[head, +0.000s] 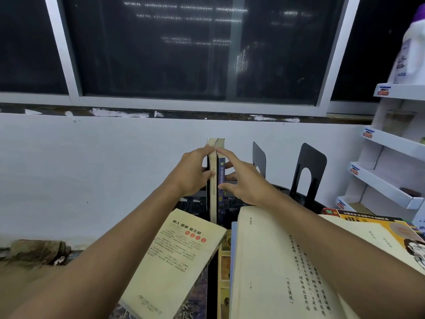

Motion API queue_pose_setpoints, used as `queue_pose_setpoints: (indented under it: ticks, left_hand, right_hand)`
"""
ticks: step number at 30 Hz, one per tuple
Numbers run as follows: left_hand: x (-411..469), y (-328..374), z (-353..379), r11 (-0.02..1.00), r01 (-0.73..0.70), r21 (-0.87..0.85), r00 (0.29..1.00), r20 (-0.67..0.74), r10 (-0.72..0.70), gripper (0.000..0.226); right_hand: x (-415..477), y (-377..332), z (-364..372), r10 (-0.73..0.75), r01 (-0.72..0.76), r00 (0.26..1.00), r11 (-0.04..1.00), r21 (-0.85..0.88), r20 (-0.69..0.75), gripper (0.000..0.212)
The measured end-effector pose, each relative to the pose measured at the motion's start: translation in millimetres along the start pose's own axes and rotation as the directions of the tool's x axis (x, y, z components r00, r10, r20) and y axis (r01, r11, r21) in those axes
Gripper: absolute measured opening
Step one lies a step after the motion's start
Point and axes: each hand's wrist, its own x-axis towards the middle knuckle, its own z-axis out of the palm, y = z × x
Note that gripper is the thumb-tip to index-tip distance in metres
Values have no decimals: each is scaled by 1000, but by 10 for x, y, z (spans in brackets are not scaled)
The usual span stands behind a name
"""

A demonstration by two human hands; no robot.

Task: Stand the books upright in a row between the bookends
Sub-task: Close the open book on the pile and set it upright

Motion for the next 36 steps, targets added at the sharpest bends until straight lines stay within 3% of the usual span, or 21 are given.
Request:
queue_pose_setpoints:
  ticks: [9,21,27,32,36]
  left_hand:
    - [0,-29,9,1000,-23,-14,1000,-16,23,63]
    - [-114,50,38,997,-72,37,997,-29,73,59]
    - [-321,148,55,993,-71,92,996,-52,76,64]
    - [-655,267,117,995,-74,61,994,-75,78,61]
    - [-867,381,220,994,-77,73,996,51,73,51]
  right_hand:
    - [71,39,41,-8,8,1000,1000,9,-4,93]
    - [-73,-68,-152,1,13,993,994,-112,120,91]
    - [-377,-157,-452,12,9,993,984,-179,119,74]
    - [-817,-131,-781,42,-4,994,939,-343,104,55]
    - [-1244,-75,-1008,69,-36,996,906,-422,63,52]
